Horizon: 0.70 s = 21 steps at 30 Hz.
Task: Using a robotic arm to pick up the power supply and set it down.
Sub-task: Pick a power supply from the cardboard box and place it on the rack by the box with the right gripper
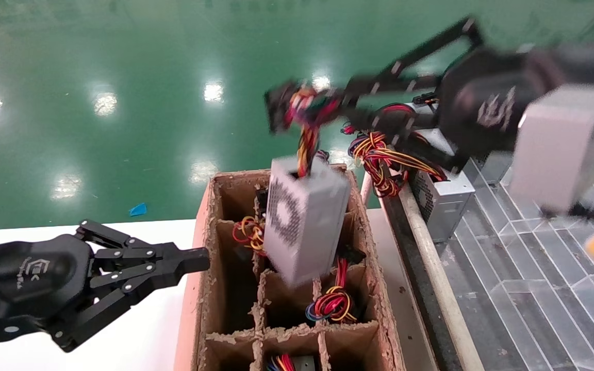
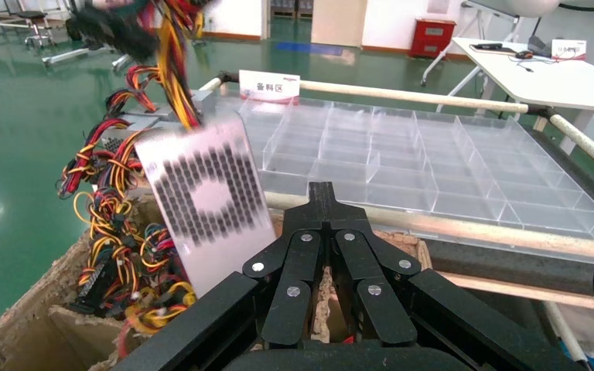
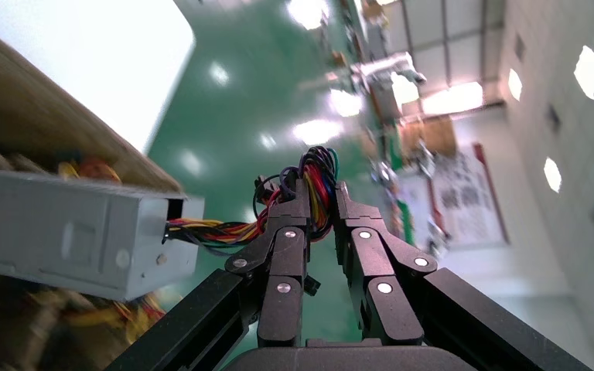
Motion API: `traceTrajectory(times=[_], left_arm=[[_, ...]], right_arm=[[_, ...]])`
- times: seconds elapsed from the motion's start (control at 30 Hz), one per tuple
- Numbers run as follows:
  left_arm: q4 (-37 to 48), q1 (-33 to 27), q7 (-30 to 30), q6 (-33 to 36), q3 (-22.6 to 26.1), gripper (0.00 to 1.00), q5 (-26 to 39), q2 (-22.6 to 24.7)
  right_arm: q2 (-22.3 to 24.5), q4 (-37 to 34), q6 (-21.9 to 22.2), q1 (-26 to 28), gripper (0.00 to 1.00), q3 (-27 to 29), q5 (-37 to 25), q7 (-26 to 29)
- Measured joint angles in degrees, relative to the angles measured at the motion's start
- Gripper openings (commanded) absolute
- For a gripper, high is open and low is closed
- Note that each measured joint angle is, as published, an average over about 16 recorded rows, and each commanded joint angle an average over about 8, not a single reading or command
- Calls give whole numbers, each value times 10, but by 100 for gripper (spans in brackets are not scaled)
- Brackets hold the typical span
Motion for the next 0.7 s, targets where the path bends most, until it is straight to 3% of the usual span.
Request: traceTrajectory(times=[0.33, 0.7], left_arm=[[0, 0, 0, 0, 0, 0, 0, 0], [0, 0, 0, 0, 0, 0, 0, 0]], right_arm=[[9, -99, 35, 64, 0, 16, -54, -38], [-1, -275, 22, 143, 0, -6, -142, -104]])
